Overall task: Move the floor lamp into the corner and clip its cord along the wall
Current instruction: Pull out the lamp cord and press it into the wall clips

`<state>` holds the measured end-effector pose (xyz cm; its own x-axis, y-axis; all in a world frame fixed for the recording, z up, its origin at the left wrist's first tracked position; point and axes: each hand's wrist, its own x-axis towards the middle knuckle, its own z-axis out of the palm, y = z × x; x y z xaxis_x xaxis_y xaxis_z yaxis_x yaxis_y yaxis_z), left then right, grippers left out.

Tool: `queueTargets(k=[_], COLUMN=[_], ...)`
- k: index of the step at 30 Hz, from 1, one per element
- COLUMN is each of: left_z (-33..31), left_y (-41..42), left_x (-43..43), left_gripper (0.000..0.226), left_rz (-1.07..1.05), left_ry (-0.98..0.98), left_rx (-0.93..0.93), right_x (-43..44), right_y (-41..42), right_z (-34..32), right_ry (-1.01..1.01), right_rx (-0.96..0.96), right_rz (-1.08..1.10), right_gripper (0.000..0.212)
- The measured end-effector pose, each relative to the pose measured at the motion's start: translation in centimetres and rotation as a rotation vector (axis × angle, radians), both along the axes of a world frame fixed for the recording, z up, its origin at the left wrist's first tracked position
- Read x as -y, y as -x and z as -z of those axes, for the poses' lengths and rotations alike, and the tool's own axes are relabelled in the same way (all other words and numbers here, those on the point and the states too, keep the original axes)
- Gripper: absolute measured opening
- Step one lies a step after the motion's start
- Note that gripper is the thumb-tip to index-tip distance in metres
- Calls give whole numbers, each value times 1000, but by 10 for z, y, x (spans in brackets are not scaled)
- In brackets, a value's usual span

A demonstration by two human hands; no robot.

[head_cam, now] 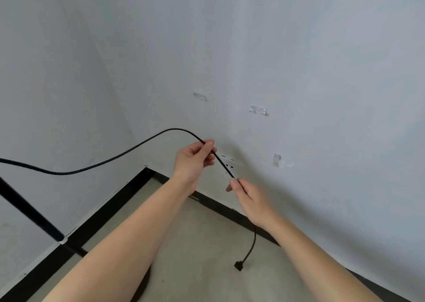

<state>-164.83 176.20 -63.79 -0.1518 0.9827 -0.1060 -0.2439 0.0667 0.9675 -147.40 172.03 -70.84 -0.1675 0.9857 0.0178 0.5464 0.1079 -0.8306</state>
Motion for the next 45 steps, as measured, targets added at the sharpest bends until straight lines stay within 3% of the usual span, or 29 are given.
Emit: queueTargets(k=[4,7,18,30,45], left_z=[1,-9,-45,-47,-63], left_y=[1,2,17,32,39], left_x=[-8,-7,-51,-83,-109], left_gripper=[9,8,24,16,14], left_rz=[-45,-107,-184,-31,-211], left_ry=[-4,27,41,78,57], left_rx=[151,291,355,500,601], right_x=[-18,-23,-48,-96,-121], right_y=[1,10,26,53,63], right_z=[-2,-25,-99,-150,-176], right_ry=[-104,-169,-324,-582,-733], right_rx=[-3,-40,-56,352,531], right_rz=[24,59,151,135,44], right_gripper=[41,28,17,26,19])
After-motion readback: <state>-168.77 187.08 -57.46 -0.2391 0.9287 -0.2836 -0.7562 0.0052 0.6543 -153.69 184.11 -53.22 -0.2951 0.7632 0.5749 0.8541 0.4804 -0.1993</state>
